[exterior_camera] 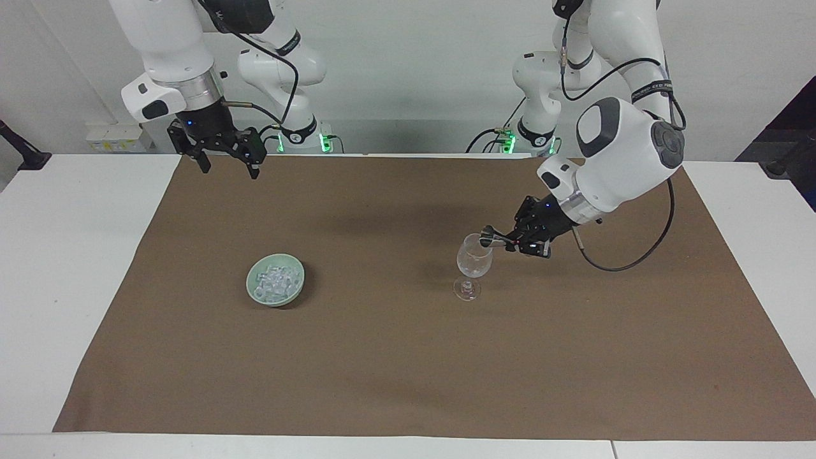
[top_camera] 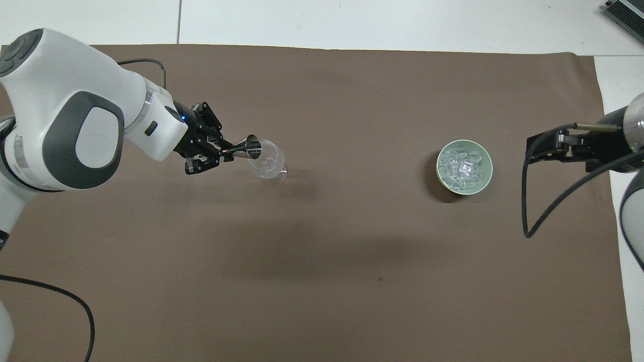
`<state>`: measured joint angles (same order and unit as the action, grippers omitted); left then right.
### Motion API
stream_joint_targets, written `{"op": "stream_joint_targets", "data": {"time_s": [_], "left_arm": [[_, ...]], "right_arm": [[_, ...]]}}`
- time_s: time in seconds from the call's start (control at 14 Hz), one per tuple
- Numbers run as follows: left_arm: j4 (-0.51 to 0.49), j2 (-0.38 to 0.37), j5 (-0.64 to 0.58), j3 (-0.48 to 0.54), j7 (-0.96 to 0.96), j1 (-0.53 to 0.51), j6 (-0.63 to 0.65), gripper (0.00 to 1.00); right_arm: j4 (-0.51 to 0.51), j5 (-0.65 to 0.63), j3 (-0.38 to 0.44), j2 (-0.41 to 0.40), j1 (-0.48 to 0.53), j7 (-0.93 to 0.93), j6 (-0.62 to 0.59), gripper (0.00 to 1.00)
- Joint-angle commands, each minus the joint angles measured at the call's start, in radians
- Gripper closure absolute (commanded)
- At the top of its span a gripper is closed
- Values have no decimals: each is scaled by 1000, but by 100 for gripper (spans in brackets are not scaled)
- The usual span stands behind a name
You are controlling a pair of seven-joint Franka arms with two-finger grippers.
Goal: Pour wine and add ice with both arms
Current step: 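Tilt the metal cup over the clear glass with the left gripper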
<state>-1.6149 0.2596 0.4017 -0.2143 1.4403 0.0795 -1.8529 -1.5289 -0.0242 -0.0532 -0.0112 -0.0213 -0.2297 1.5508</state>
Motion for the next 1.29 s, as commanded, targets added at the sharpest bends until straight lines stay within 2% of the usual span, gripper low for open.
{"op": "stream_joint_targets", "data": {"time_s": [0.0, 0.29, 1.22], "left_arm": [[1, -17, -41, 16, -32, 25, 12, 100], [1, -45, -101, 16, -86, 37, 14, 100], [33, -49, -331, 16, -293, 126, 43, 100]], "right_arm": [[12, 17, -7, -7, 14, 15, -6, 0], [12, 17, -7, -6, 14, 15, -6, 0], [12, 17, -5, -7, 15, 15, -6, 0]]}}
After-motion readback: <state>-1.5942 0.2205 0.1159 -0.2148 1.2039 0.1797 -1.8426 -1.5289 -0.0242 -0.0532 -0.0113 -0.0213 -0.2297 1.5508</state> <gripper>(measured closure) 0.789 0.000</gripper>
